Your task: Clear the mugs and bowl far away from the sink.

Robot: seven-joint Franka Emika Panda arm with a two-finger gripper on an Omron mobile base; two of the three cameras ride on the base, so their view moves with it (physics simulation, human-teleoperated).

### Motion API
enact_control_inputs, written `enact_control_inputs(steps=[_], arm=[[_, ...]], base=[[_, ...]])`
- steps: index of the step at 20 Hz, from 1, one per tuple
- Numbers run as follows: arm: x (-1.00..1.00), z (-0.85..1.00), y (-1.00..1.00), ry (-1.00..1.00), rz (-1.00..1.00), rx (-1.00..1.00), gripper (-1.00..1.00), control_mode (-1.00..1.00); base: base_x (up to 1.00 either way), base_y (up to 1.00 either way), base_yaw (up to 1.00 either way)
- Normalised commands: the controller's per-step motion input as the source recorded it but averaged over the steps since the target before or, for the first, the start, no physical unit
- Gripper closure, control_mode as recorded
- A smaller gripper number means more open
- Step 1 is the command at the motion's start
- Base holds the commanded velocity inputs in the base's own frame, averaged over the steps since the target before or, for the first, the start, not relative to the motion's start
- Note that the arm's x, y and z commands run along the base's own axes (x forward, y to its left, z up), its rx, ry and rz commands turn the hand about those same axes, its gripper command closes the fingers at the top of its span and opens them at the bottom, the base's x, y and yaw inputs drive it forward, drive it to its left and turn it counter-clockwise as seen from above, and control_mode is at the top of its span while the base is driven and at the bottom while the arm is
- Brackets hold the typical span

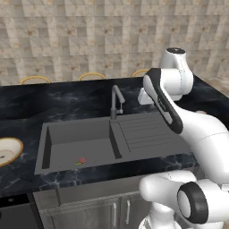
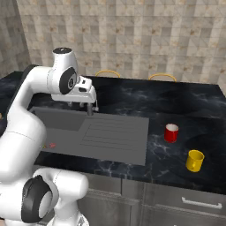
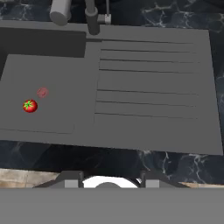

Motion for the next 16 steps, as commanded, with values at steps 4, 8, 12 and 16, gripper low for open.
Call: enact_control_inputs(steps=[4,8,12,16], arm=[[-0.18,0.00,0.03,-0.03,0.00,0.00,-1.00,-1.00],[-0.44,0.00,0.01,-0.07,0.00,0.01,-1.00,-1.00],[-0.39,0.00,0.00,-0.07,0.00,0.05,-1.00,-1.00],[-0.38,0.00,0.00,0.00,0.00,0.00,-1.00,-1.00]], base=[[0.00,0.00,0.00],[0.00,0.00,0.00],[0.00,0.00,0.00],[0.00,0.00,0.00]])
